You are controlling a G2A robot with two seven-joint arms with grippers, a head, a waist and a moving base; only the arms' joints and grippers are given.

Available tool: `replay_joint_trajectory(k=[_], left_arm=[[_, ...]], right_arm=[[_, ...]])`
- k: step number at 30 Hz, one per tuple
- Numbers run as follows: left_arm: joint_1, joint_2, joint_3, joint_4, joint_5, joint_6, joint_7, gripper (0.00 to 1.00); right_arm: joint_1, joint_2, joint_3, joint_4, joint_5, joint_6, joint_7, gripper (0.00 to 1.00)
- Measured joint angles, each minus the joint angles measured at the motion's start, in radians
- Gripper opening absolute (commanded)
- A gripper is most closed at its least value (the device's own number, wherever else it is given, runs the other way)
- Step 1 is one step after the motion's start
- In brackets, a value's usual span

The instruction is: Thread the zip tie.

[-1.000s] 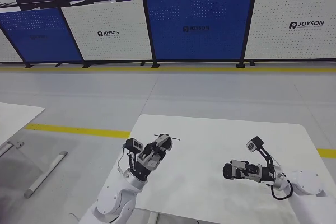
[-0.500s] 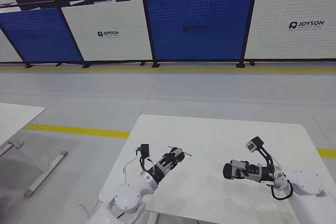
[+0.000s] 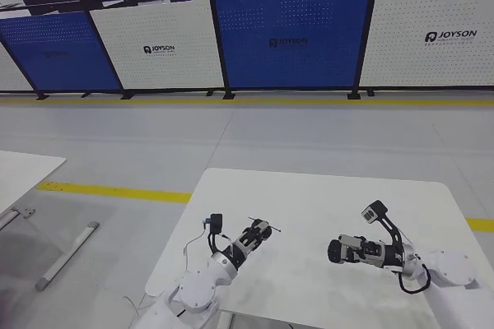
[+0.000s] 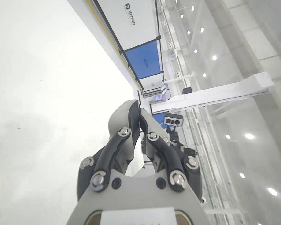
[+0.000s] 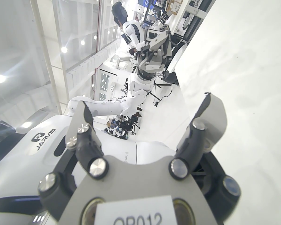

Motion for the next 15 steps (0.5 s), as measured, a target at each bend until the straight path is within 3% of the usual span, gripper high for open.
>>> replay_joint_trajectory(k=[3, 11, 15], left_arm=[[-0.006, 0.001, 0.018, 0.018, 0.062, 0.021, -0.019, 0.00], [-0.006, 0.001, 0.021, 0.017, 0.058, 0.020, -0.025, 0.00], [-0.006, -0.001, 0.017, 0.003, 0.015, -0.022, -0.029, 0.00]], right_arm=[[0.000, 0.000, 0.000, 0.000, 0.000, 0.000, 0.000, 1.00], [0.000, 0.000, 0.000, 0.000, 0.000, 0.000, 0.000, 1.00], [0.000, 0.000, 0.000, 0.000, 0.000, 0.000, 0.000, 1.00]])
